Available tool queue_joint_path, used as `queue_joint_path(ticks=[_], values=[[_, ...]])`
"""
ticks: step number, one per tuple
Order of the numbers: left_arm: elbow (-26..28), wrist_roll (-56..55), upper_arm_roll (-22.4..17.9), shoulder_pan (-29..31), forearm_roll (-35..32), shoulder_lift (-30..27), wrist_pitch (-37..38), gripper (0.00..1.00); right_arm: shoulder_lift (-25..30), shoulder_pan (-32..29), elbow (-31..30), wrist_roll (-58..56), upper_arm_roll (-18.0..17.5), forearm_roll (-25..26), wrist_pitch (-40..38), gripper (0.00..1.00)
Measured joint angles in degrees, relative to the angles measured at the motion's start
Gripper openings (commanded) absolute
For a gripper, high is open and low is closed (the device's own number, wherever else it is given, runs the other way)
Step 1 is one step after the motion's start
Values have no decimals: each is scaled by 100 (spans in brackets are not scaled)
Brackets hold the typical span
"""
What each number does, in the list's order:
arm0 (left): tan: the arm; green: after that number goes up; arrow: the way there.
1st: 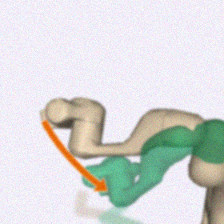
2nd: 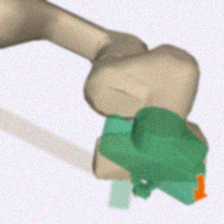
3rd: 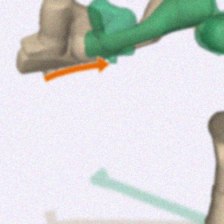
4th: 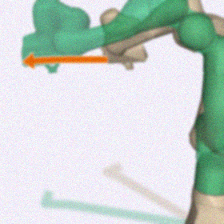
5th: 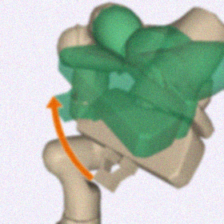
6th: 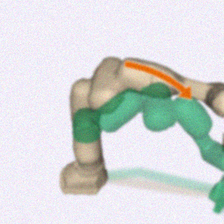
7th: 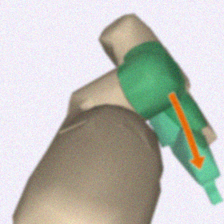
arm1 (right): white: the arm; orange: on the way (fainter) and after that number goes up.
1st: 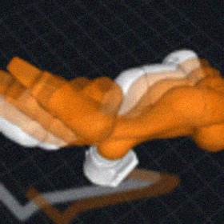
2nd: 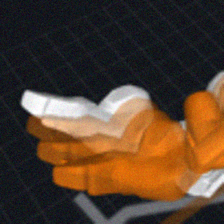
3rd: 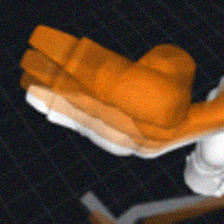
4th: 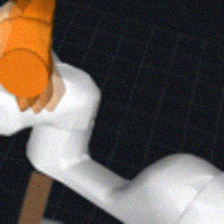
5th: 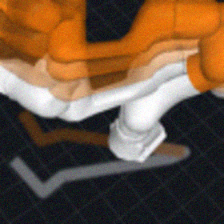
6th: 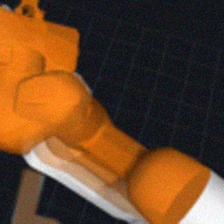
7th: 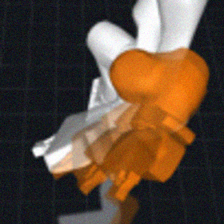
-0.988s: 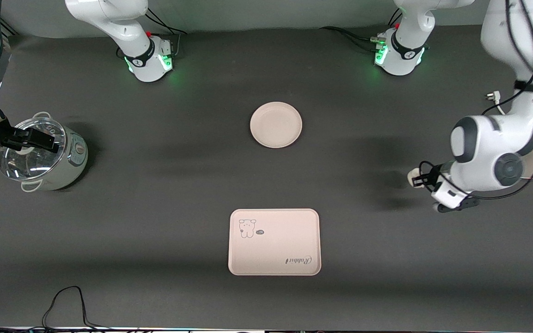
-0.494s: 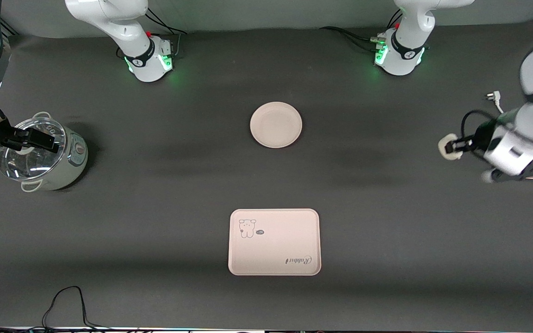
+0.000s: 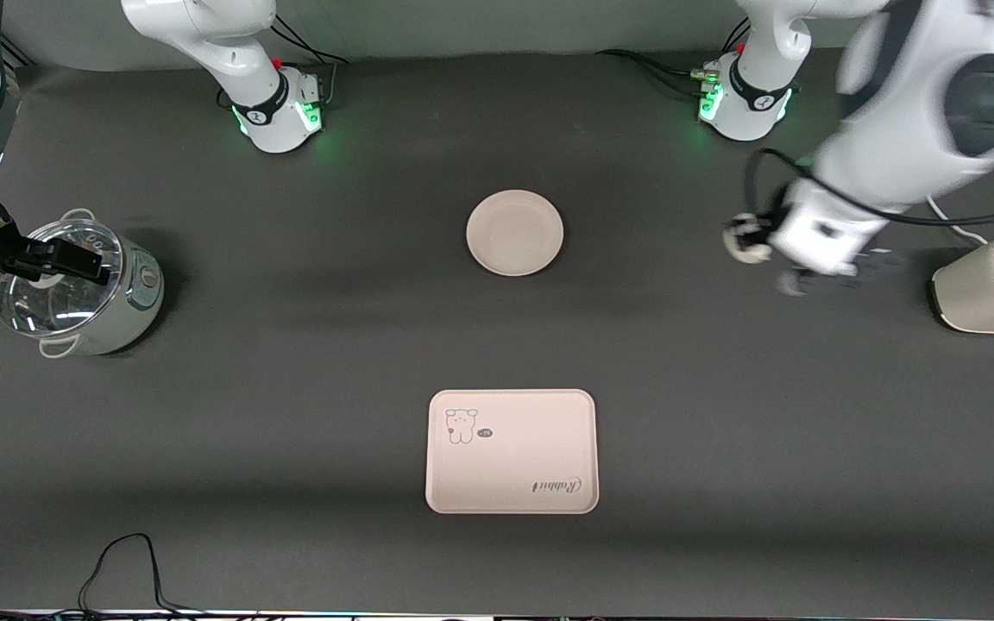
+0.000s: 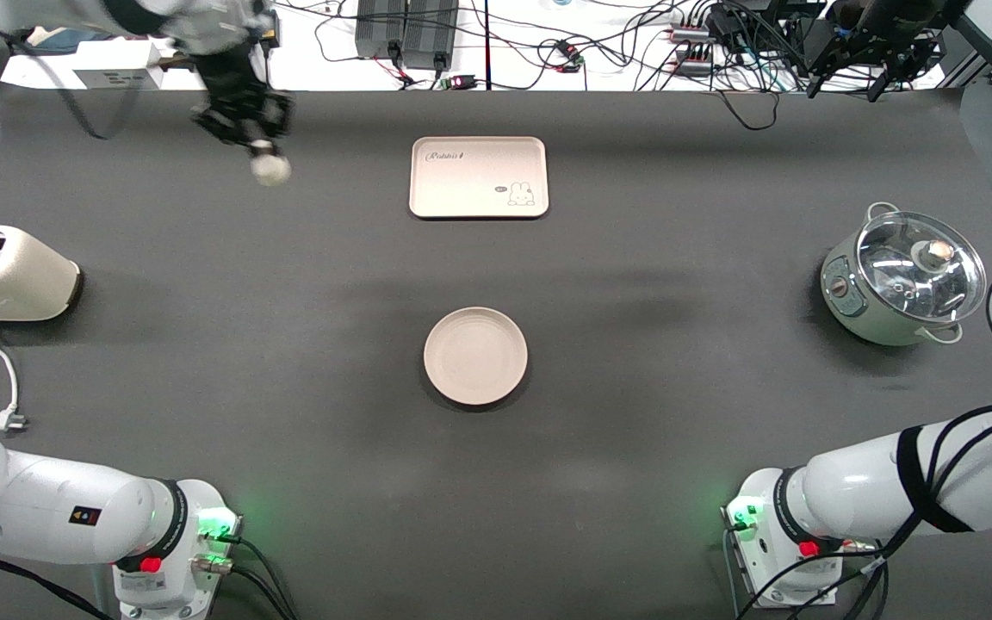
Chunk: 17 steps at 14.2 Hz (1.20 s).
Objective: Place bun in plate and plate on tray
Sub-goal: 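Carry the bun with the left gripper over the white plate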
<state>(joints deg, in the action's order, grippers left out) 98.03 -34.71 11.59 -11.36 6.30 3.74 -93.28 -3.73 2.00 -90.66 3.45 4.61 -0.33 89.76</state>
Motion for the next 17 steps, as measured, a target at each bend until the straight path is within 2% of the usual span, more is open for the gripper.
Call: queue_joint_path(ticks=[2,6,9,14,17], values=[[8,-684,216,-484,-4,210,-294,26,0,1,0,0,1,0,0,100],[91,-1691,269,-1408,-18,868,-989,26,0,2,-1,0,4,0,0,100],[387,-1924,267,-1728,-21,1279,-1774,25,0,2,-1,0,4,0,0,100],[1216,-2252,267,-2067,-21,1419,-3027,24,0,2,-1,0,4,0,0,100],[1468,-2721,267,-2474,-21,1759,-3757,24,0,3,-1,0,4,0,-1,100]])
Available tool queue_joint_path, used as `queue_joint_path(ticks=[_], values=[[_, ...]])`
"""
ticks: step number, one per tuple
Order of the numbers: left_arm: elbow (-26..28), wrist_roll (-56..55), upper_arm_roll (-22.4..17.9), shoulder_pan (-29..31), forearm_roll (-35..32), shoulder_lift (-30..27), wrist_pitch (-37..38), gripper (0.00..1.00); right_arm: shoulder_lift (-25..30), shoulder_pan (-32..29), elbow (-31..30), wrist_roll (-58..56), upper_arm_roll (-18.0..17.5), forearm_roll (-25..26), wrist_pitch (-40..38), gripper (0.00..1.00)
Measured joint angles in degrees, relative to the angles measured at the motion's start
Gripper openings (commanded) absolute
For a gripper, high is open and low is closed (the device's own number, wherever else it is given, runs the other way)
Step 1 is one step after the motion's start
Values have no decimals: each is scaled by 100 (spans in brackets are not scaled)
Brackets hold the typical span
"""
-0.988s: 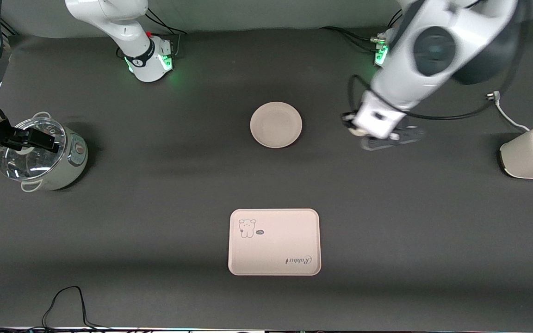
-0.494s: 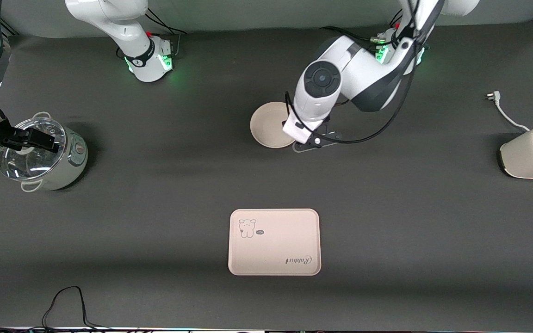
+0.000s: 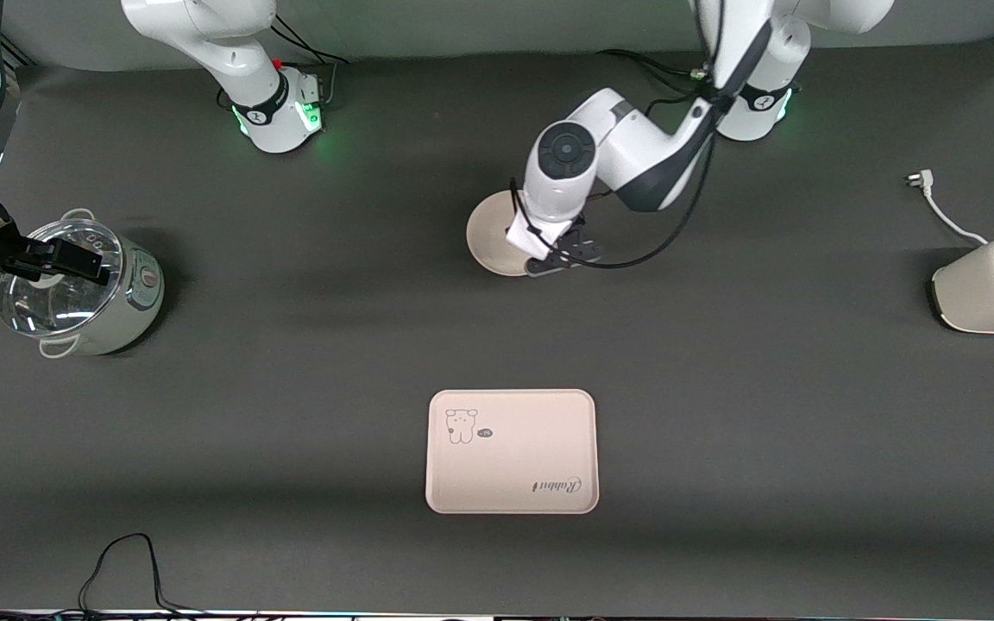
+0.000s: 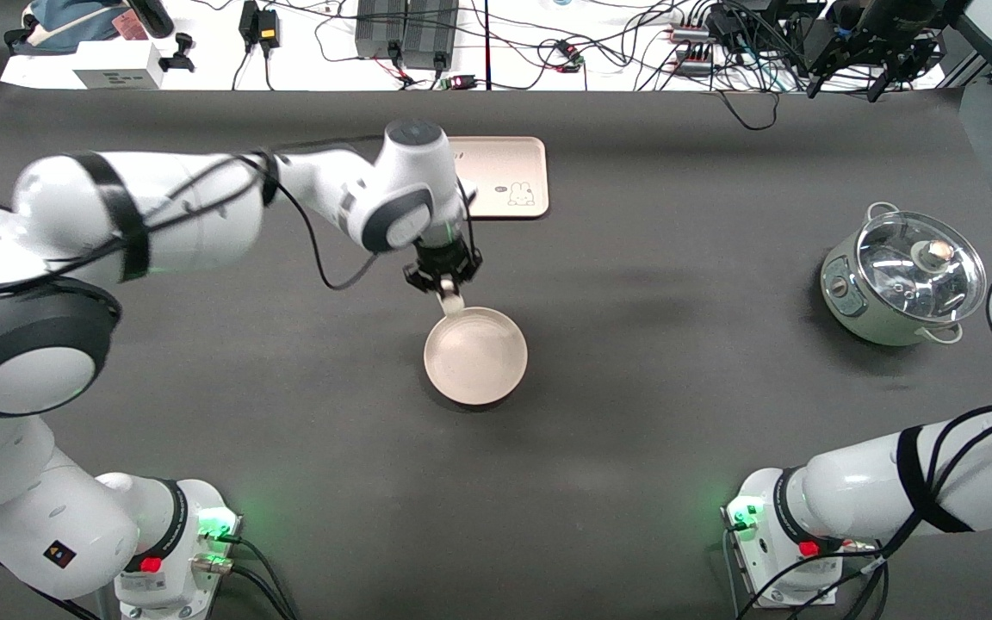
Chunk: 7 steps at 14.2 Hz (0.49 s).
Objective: Place bun in plate and plate on tray
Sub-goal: 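Carry the bun with the left gripper over the white plate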
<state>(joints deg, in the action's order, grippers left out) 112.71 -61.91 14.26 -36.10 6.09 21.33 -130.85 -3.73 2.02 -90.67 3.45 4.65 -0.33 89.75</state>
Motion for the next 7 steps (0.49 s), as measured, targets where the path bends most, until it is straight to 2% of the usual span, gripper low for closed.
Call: queue_joint_path(ticks=[2,3,4,5,6,7], values=[[117,-121,0,-183,0,260,-447,25,0,0,0,0,0,0,0,100],[157,-136,-1,-216,0,373,-597,30,0,0,0,0,0,0,-1,100],[163,-138,-4,-220,0,451,-673,44,0,0,-1,0,0,0,-2,100],[163,-138,-12,-220,0,497,-706,82,0,0,-1,0,0,0,-2,100],[163,-138,-19,-220,0,513,-709,100,0,0,-1,0,0,0,-2,100],[160,-150,-29,-220,0,512,-709,100,0,0,-1,0,0,0,-2,100]])
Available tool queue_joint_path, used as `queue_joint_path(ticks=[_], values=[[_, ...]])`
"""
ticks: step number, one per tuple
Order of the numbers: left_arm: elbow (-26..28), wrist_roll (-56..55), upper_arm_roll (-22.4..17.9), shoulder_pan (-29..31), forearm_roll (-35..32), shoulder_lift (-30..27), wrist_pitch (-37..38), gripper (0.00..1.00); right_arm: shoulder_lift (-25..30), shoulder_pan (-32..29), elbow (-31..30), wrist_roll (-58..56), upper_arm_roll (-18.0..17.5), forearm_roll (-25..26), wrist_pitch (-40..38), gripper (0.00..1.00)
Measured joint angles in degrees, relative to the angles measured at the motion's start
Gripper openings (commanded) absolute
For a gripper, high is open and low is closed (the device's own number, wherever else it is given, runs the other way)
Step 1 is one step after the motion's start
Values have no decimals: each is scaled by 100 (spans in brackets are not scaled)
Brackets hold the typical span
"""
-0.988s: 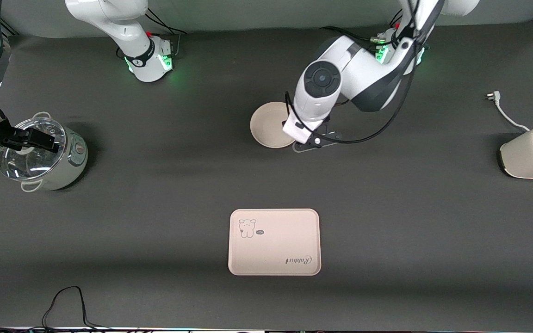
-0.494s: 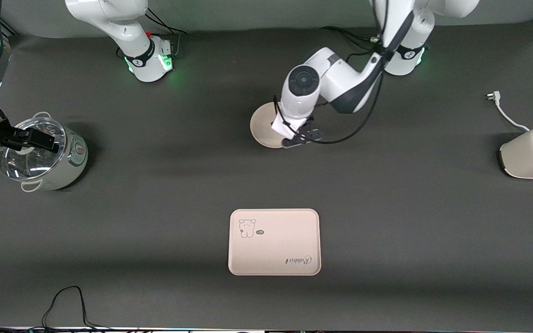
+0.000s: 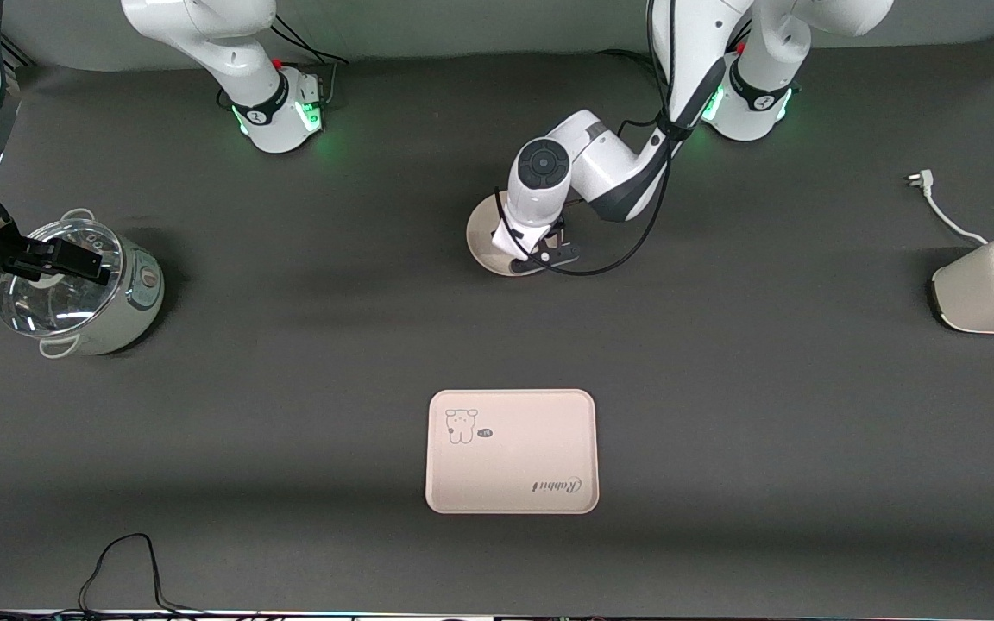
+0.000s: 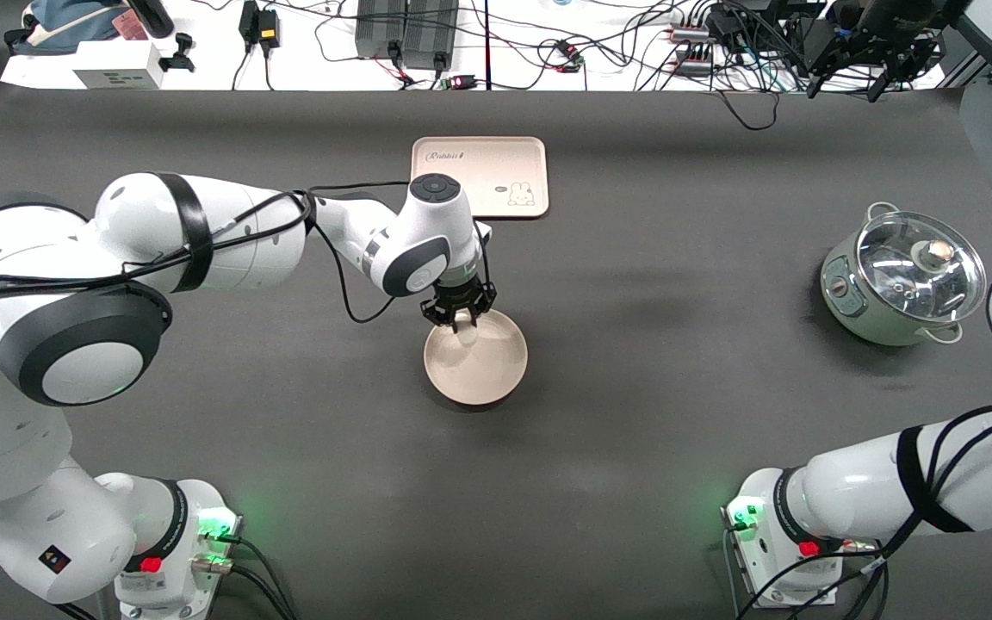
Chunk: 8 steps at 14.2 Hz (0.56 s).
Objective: Place bun in plate and plate on tray
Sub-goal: 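Lower the bun onto the plate and open the left gripper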
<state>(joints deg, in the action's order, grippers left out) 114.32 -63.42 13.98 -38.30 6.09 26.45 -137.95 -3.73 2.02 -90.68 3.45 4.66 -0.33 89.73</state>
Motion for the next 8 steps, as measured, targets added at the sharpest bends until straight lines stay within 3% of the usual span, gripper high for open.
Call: queue_joint_path(ticks=[5,8], values=[[-68,-77,-75,25,0,-186,228,100,0,0,0,0,0,0,0,100],[-457,-49,-219,358,-226,-767,1302,100,0,18,-2,-6,-4,0,-1,100]])
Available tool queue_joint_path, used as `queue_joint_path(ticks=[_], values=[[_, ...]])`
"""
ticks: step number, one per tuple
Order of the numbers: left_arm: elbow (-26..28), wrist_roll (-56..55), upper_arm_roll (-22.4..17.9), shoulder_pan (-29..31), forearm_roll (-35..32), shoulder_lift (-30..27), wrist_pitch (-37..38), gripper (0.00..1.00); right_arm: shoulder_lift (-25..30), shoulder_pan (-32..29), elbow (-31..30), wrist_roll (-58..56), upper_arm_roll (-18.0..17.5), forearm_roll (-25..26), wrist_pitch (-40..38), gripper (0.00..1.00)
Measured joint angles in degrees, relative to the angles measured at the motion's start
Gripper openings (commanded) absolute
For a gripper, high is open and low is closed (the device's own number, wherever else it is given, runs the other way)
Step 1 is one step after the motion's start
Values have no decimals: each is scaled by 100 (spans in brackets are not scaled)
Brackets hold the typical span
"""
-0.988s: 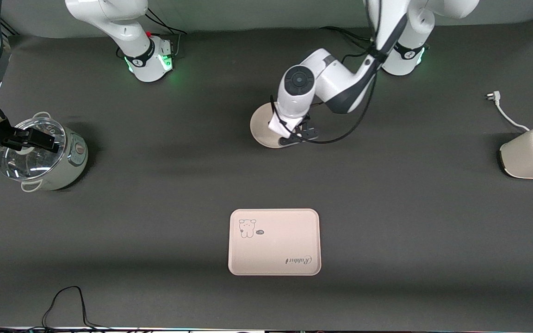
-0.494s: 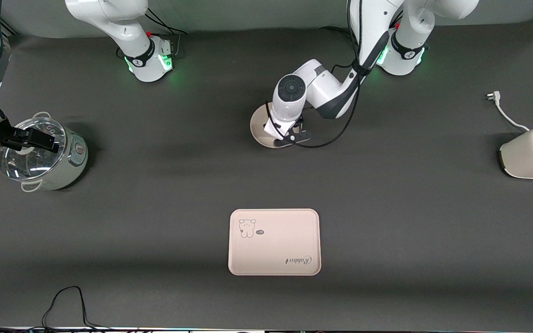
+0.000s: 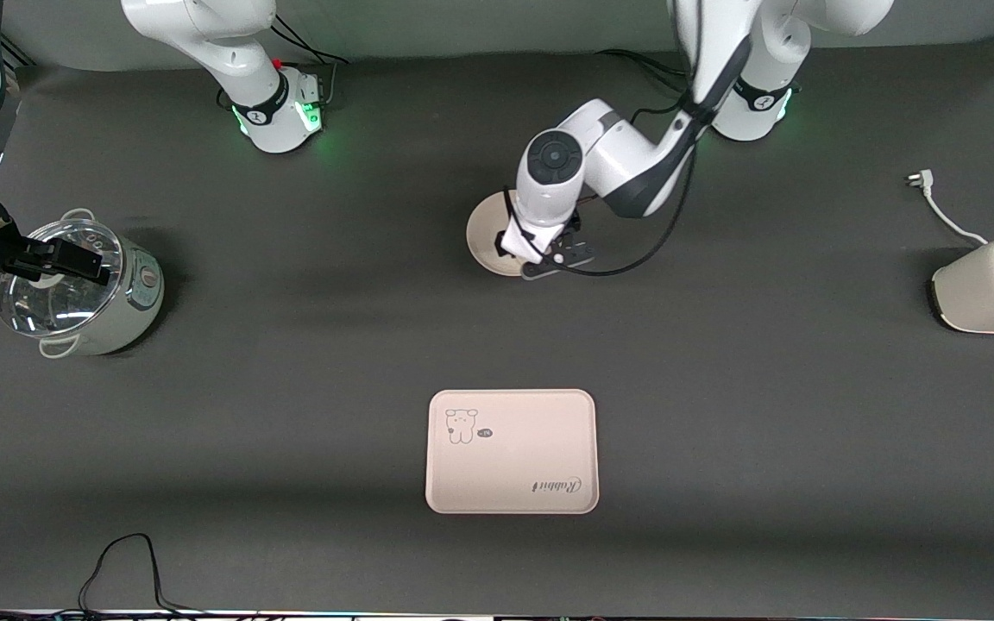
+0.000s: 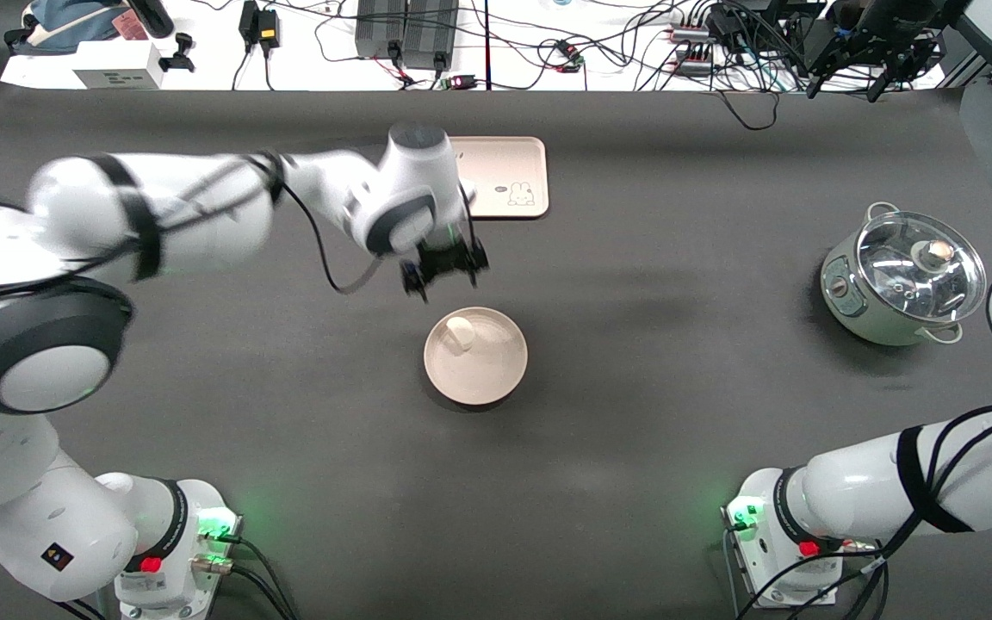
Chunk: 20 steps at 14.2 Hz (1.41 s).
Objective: Place bun in plate and plate on tray
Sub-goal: 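Lower the bun onto the plate and open the left gripper, then withdraw the left gripper while the right gripper reaches the plate rim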
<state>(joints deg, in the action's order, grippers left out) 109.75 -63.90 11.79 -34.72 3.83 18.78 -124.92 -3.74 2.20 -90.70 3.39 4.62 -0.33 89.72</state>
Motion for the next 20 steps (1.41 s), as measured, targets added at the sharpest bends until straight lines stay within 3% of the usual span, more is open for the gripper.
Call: queue_joint_path(ticks=[3,7,15,18,20], values=[[-678,405,-52,775,-645,-682,1352,100,11,257,-4,-6,-9,-2,-16,100],[-1485,2323,-109,2246,-759,-1088,2561,100,180,749,-123,44,-11,-71,-84,100],[-1858,4975,-127,4393,-795,-1166,2958,100,341,1941,-433,1169,-20,-563,217,100],[-1867,5447,-309,4596,-795,-1363,3225,100,330,2945,-623,2427,-43,-590,651,100],[-1773,5593,-1019,3950,-796,-1571,3290,100,296,3594,-755,3189,-58,-629,945,100]])
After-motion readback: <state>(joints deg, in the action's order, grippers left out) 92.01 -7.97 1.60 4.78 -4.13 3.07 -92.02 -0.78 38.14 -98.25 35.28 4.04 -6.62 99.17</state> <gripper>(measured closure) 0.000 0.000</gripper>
